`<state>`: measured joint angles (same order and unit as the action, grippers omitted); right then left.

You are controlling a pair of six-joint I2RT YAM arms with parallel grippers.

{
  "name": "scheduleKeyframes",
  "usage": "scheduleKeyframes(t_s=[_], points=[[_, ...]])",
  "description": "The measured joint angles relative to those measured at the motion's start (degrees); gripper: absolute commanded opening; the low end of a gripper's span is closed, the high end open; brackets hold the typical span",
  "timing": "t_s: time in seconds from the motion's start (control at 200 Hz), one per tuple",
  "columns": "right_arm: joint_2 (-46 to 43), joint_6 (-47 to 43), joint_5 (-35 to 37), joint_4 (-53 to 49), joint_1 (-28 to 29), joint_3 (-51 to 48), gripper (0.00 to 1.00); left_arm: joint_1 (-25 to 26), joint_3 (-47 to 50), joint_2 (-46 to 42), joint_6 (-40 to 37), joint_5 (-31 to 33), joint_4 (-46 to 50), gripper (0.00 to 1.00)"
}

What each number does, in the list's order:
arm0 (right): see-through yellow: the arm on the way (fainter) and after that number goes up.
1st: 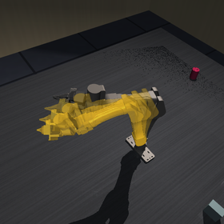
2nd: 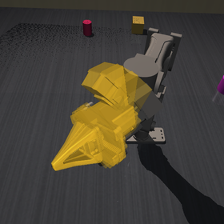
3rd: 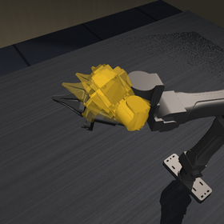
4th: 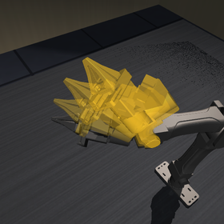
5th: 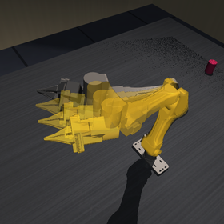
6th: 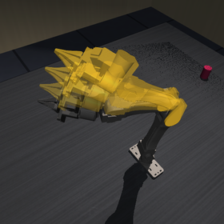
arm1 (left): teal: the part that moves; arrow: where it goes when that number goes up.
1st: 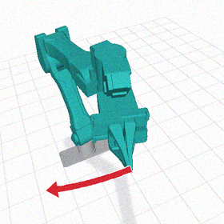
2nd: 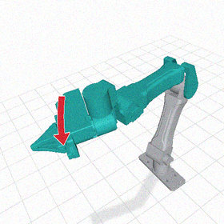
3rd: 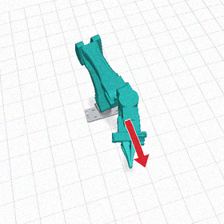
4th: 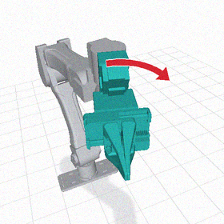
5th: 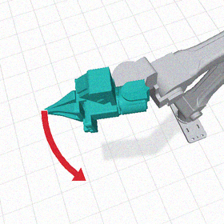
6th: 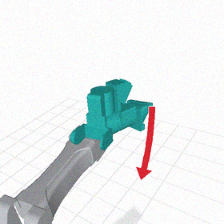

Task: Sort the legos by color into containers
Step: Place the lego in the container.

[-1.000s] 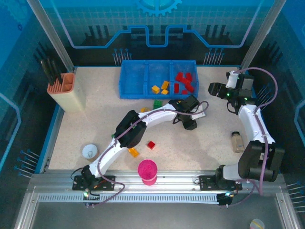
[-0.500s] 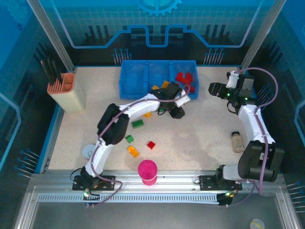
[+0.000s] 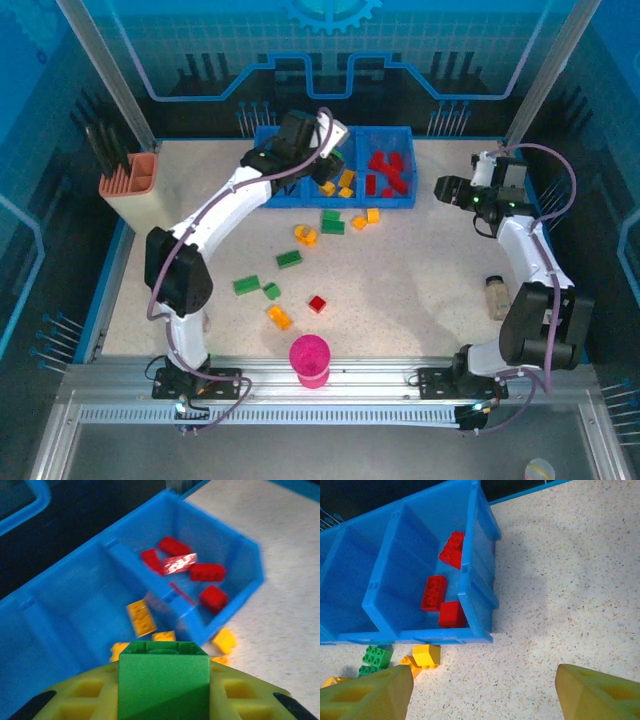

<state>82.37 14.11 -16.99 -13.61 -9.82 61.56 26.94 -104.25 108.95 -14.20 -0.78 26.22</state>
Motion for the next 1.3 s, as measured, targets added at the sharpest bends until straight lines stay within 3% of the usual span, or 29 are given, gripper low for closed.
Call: scheduleKeyframes(t_s=[0.405, 0.61, 1.091, 1.301], points=[[2.0, -0.2, 0.1, -0.4, 1.5, 0.0, 0.77, -8.3, -0.1, 8.4, 5.2, 3.2, -1.0, 0.33], [3.2, -0.2, 0.5, -1.4, 2.7, 0.7, 0.77, -8.6, -1.8, 13.3, 6.8, 3.4, 0.3, 0.33], [8.0, -0.6, 1.6, -1.9, 5.4, 3.0, 0.77, -11.8, -1.1, 15.7, 11.3, 4.1, -2.4, 0.35], [9.9, -0.7, 1.7, -2.0, 6.3, 4.9, 0.78, -12.7, -1.0, 18.1, 12.4, 4.7, -2.9, 0.43]])
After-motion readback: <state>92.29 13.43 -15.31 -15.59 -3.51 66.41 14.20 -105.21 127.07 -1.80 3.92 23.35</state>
